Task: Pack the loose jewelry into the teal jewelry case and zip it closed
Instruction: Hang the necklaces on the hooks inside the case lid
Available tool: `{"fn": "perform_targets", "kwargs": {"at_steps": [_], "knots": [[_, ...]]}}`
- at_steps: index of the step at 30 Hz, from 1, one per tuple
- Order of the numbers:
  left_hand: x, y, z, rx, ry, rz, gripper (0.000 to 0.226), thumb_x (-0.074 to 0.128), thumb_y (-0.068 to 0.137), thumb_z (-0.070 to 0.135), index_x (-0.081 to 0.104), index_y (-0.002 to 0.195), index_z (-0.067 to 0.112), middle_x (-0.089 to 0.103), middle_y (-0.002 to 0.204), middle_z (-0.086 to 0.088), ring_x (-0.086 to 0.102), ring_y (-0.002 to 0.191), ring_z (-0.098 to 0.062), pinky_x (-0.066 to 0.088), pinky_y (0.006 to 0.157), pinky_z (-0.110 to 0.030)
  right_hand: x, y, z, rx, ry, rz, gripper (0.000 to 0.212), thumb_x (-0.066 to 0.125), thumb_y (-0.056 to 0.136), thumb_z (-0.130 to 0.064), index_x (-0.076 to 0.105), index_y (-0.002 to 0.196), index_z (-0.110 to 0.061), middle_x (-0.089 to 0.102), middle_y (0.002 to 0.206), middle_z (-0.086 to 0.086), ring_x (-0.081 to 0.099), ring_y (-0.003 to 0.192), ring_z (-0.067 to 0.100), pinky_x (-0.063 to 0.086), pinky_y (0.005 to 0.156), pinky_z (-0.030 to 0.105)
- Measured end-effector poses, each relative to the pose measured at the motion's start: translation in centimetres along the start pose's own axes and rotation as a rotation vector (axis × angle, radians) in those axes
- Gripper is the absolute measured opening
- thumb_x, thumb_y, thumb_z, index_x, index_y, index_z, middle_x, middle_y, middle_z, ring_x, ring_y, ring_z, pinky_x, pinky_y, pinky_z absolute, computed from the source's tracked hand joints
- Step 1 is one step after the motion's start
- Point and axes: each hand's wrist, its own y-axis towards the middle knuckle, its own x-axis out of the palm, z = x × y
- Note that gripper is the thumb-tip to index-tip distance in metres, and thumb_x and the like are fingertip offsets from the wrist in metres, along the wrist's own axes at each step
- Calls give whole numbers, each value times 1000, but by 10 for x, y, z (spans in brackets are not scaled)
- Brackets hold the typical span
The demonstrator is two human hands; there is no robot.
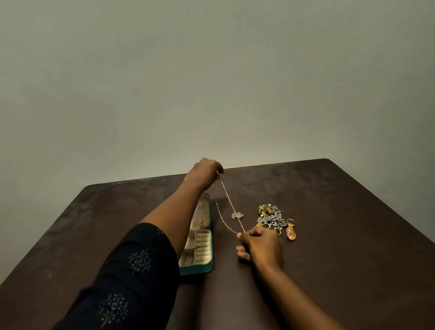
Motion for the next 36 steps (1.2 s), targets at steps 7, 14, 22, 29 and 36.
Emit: {"fn": "perform_targets", "kwargs": {"at_steps": [7,14,22,29,36], "knots": [[26,12,-11,52,95,-197,26,49,92,0,63,114,3,65,108,-11,62,92,-20,51,85,-30,10,-17,-12,-25,-614,5,18,47,84,-15,61,88,-4,66,94,12,65,90,31,46,70,31],[47,25,-24,109,136,-337,32,58,86,-5,64,116,4,68,113,-14,66,101,-24,50,92,-33,28,-23,-5,-3,-448,-43,20,34,78,-3,44,71,-18,61,54,4,62,41,21,50,44,23],[52,39,-28,75,202,-373,24,65,83,5,70,106,11,66,111,-14,65,98,-29,53,86,-37,30,-32,0,-323,-861,-75,28,38,92,-11,60,108,-13,66,107,12,61,102,31,47,77,35],[55,44,-28,56,176,-359,21,65,84,7,71,105,10,67,109,-13,65,97,-29,52,80,-33,29,-37,-1,-356,-1004,-176,28,30,97,-9,58,99,-7,63,108,14,59,106,33,35,69,36],[56,41,-28,41,119,-343,23,63,85,6,71,107,7,70,107,-13,66,98,-27,51,85,-32,29,-40,-2,-384,-1044,-203,29,28,96,-6,57,103,-5,62,112,15,59,107,32,33,68,33]]}}
